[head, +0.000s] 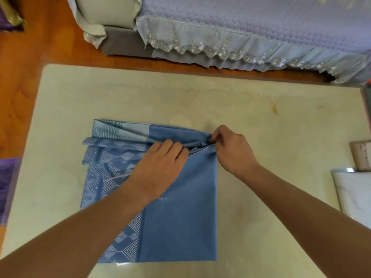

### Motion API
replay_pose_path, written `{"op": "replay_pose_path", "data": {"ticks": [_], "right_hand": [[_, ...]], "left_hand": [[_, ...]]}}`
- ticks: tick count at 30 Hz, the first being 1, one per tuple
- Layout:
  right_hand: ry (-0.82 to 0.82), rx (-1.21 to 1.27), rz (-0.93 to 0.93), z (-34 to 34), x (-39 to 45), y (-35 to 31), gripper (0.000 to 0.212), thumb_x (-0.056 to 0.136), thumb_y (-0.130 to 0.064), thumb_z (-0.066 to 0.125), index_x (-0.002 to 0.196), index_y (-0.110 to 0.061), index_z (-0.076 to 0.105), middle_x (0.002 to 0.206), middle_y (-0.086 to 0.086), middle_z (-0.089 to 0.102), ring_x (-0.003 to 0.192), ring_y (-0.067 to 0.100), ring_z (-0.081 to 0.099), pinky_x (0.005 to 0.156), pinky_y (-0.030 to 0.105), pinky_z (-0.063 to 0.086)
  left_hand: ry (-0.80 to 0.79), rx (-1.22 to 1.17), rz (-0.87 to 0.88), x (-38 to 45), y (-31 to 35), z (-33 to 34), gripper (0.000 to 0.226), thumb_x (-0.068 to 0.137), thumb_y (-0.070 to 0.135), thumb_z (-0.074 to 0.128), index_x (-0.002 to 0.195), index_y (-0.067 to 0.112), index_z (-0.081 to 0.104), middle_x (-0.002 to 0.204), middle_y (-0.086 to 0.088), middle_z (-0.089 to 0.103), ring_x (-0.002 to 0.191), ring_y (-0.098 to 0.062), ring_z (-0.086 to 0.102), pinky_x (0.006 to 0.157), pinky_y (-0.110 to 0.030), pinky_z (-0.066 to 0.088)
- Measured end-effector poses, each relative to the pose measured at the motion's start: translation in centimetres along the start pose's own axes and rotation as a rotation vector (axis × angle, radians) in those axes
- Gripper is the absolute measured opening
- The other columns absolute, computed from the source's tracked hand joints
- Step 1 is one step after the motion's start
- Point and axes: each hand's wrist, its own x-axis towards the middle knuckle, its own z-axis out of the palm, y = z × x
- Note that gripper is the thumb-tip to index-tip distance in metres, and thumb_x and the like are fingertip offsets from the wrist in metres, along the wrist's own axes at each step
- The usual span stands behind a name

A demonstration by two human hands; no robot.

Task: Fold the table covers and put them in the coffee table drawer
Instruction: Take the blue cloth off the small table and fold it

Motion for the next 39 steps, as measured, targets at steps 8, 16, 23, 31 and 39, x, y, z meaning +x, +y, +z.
{"op": "replay_pose_path", "data": {"ticks": [8,16,23,31,39], "right_hand": [[-0.150,-0.302,-0.367,0.8,0.9,0.8,0.063,0.076,0.008,0.055,0.134,-0.017,0.060,0.115,0.010,0.061,0.095,0.033,0.051,0.085,0.048,0.050],[-0.417,-0.904,-1.022,-0.4,5.4,-2.5,0.037,0.069,-0.002,0.070,0.101,-0.020,0.071,0.101,-0.003,0.064,0.102,0.030,0.051,0.095,0.039,0.043],[-0.499,-1.075,-0.966,-1.4,6.4,-3.1,0.027,0.074,-0.010,0.064,0.094,-0.027,0.069,0.094,-0.007,0.054,0.100,0.023,0.041,0.099,0.036,0.032],[-0.475,-0.901,-0.730,-4.6,5.5,-0.2,0.047,0.084,-0.050,0.071,0.124,-0.029,0.057,0.143,0.004,0.033,0.126,0.024,0.036,0.102,0.038,0.043],[-0.604,-0.895,-0.584,-3.5,7.0,-0.4,0.042,0.086,-0.039,0.071,0.126,-0.033,0.061,0.153,0.003,0.022,0.132,0.025,0.030,0.108,0.038,0.040]], "left_hand": [[-0.035,-0.183,-0.093,-1.3,2.2,1.3,0.037,0.074,0.003,0.055,0.108,0.016,0.064,0.095,-0.006,0.051,0.089,-0.028,0.048,0.093,-0.041,0.040],[-0.241,-0.227,-0.124,-1.9,2.1,2.8,0.077,0.078,0.007,0.068,0.144,0.037,0.044,0.159,-0.015,0.028,0.147,-0.046,0.024,0.118,-0.069,0.015],[-0.303,-0.227,-0.157,-2.1,2.1,3.1,0.074,0.092,0.019,0.053,0.153,0.042,0.019,0.166,-0.011,0.000,0.152,-0.044,0.001,0.119,-0.068,-0.002],[-0.281,-0.227,-0.163,0.0,0.1,2.0,0.067,0.085,0.021,0.058,0.144,0.025,0.027,0.139,-0.008,0.049,0.121,-0.031,0.046,0.104,-0.050,0.037],[-0.418,-0.228,-0.079,3.6,-1.8,-1.0,0.025,0.093,0.027,0.051,0.118,0.020,0.051,0.108,-0.004,0.063,0.096,-0.029,0.061,0.088,-0.043,0.046]]}}
